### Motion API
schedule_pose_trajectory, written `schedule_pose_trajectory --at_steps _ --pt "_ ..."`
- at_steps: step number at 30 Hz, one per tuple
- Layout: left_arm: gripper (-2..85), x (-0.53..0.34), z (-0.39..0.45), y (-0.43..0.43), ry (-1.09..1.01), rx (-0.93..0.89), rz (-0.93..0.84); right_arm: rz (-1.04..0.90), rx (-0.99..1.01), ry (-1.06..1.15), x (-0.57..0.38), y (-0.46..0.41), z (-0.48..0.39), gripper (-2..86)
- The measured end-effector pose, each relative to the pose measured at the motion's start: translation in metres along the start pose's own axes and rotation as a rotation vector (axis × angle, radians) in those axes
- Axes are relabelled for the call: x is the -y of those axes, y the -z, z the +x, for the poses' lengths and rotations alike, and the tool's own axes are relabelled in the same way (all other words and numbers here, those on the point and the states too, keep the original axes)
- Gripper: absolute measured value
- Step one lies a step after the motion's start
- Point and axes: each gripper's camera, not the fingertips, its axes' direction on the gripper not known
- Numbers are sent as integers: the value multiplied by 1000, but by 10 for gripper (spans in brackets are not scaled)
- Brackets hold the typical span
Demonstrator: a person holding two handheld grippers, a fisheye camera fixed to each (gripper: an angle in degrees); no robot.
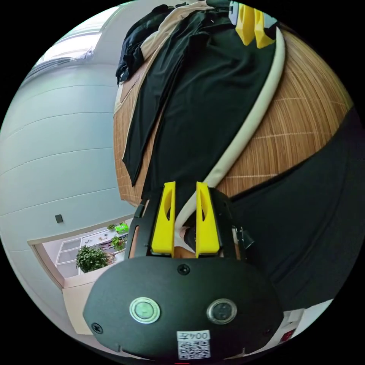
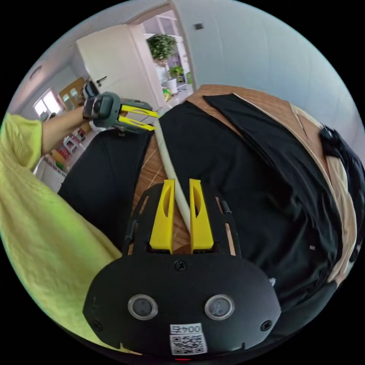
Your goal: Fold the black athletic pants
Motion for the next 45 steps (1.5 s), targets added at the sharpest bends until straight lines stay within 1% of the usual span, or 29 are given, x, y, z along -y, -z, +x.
schedule_pose_trajectory --at_steps 2,6,11,14,16,18,19,20,23,29,33,34,36,39,41,45 --pt "76 -5 2 -5 -14 -24 -22 -13 0 102 33 -35 -15 82" --pt "79 -1 13 -19 -70 -13 -52 -58 -17 205 83 -91 -37 95" --pt "80 0 12 -35 -61 -44 -52 -150 -74 328 136 -164 -66 111" --pt "81 -3 8 -43 -54 -61 -46 -182 -120 383 158 -194 -75 106" --pt "82 -4 6 -47 -53 -62 -40 -217 -141 402 167 -213 -76 75" --pt "85 -6 2 -51 -55 -51 -33 -230 -169 397 174 -226 -72 32" --pt "86 -6 1 -53 -57 -42 -29 -225 -149 360 180 -228 -66 24" --pt "86 -6 0 -54 -56 -35 -27 -217 -84 313 188 -226 -57 17" --pt "87 -5 -6 -62 -42 -4 -25 -185 35 208 201 -222 -38 9" --pt "76 -3 -27 -87 27 53 -63 -168 124 171 217 -235 -45 9" --pt "25 -6 -47 -111 106 142 -129 -143 133 155 224 -243 -62 19" --pt "15 -9 -54 -117 140 160 -146 -133 120 140 224 -242 -67 25" --pt "6 -15 -65 -124 180 131 -161 -125 75 122 215 -232 -75 37" --pt "-1 -22 -83 -127 245 129 -163 -110 -68 108 165 -201 -87 63" --pt "-2 -24 -93 -126 268 136 -161 -157 -235 97 102 -185 -101 74" --pt "-4 -23 -117 -121 310 141 -158 -291 -423 38 24 -183 -132 93"
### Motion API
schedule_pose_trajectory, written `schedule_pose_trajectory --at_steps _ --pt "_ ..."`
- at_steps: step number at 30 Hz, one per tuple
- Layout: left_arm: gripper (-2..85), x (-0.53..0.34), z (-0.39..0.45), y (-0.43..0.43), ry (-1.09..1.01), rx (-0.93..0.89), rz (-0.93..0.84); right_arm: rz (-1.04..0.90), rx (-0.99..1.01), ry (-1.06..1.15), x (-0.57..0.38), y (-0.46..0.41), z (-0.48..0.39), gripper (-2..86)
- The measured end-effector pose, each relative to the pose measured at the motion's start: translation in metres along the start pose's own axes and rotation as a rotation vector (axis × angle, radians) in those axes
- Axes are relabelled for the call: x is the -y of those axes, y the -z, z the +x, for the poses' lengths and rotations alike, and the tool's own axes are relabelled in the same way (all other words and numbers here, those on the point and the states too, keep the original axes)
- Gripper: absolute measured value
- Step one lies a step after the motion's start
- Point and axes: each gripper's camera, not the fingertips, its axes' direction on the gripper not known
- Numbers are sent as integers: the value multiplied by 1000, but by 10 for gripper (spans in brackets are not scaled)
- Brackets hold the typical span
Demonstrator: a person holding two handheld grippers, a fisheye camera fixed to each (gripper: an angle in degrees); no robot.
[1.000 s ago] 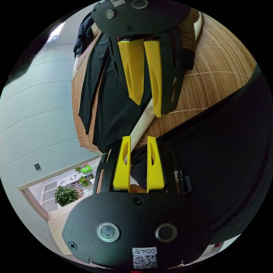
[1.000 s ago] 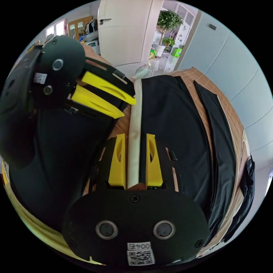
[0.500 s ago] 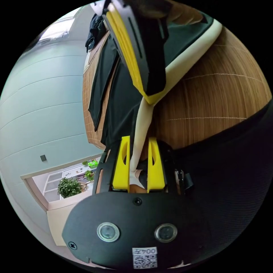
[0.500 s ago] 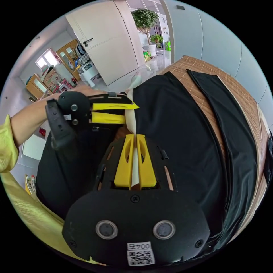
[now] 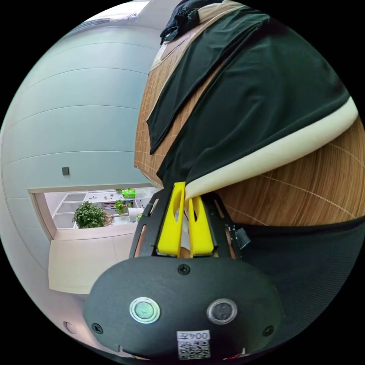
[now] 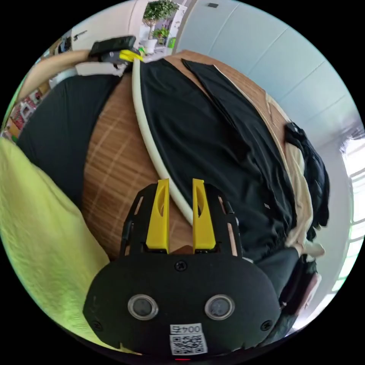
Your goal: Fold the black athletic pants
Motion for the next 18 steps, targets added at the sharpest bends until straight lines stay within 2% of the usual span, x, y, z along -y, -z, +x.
schedule_pose_trajectory --at_steps 3,6,8,13,18 --pt "-4 5 -18 -1 23 -11 -12 -84 -190 2 -27 -9 -40 101" --pt "-4 7 -35 -4 41 -14 -25 -145 -347 83 -8 -18 -86 108" --pt "-4 7 -46 -7 61 -23 -34 -254 -440 157 5 -40 -112 109" --pt "-4 3 -72 -18 127 -62 -49 -436 -567 227 22 -67 -130 99" --pt "-4 4 -82 -25 132 -54 -65 -603 -629 203 28 -94 -105 84"
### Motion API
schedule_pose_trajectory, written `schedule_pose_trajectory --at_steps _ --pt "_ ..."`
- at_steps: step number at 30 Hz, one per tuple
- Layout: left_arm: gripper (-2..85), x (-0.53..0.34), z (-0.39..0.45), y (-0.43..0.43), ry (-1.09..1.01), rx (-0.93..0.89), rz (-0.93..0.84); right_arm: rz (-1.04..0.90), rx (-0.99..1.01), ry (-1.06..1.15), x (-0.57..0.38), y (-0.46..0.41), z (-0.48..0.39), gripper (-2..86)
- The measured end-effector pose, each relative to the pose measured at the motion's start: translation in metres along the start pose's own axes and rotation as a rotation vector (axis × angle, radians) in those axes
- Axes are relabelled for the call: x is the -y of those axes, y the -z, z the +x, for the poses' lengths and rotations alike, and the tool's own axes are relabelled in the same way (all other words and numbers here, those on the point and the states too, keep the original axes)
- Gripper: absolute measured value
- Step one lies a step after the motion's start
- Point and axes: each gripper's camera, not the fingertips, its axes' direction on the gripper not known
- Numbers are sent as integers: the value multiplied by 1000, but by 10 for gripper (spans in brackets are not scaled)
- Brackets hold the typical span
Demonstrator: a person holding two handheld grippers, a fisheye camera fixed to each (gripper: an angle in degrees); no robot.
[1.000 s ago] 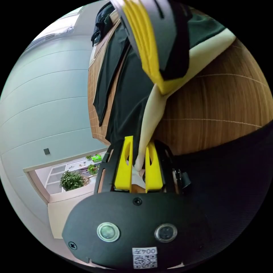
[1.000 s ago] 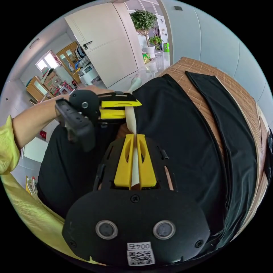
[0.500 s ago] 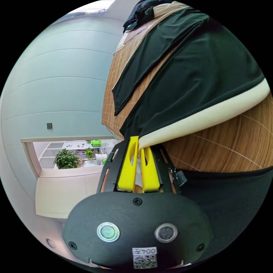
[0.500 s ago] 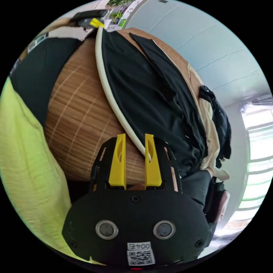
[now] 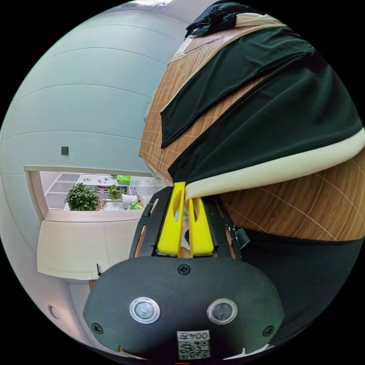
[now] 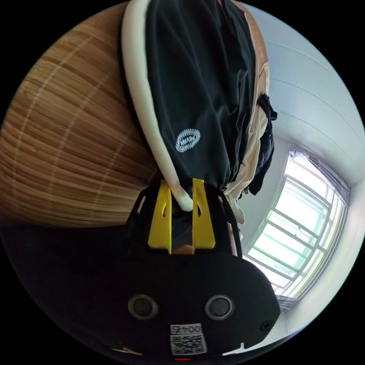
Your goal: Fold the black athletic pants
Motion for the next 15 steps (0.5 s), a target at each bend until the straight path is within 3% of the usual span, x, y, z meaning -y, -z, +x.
schedule_pose_trajectory --at_steps 5,15 --pt "-4 5 -18 -6 52 -21 -32 -142 31 41 10 -26 9 26" --pt "-4 27 -69 0 221 -61 -46 12 99 -113 -59 0 66 4"
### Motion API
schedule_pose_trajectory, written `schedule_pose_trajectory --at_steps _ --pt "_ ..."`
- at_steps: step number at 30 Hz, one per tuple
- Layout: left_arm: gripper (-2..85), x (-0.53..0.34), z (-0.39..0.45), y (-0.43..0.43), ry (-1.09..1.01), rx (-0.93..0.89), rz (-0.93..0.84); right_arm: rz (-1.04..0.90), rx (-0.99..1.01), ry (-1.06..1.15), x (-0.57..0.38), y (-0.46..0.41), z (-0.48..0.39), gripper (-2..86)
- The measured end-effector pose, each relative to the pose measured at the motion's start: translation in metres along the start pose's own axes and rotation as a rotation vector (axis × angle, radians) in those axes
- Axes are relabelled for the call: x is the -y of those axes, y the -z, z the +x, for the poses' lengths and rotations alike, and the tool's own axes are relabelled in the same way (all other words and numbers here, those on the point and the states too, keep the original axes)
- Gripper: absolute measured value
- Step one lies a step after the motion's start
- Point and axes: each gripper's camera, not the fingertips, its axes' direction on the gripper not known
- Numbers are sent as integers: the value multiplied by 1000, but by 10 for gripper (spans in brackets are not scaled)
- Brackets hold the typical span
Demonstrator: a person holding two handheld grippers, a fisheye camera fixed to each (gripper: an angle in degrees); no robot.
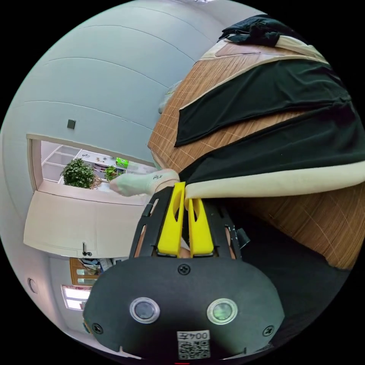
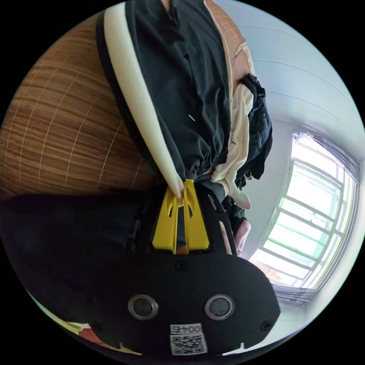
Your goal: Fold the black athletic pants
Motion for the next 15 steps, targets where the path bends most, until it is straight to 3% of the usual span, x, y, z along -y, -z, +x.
schedule_pose_trajectory --at_steps 7,15 --pt "-4 2 -16 -17 114 -101 -18 65 14 -30 -54 16 29 -1" --pt "-4 -17 -33 -18 219 -37 1 182 117 96 -116 10 41 -3"
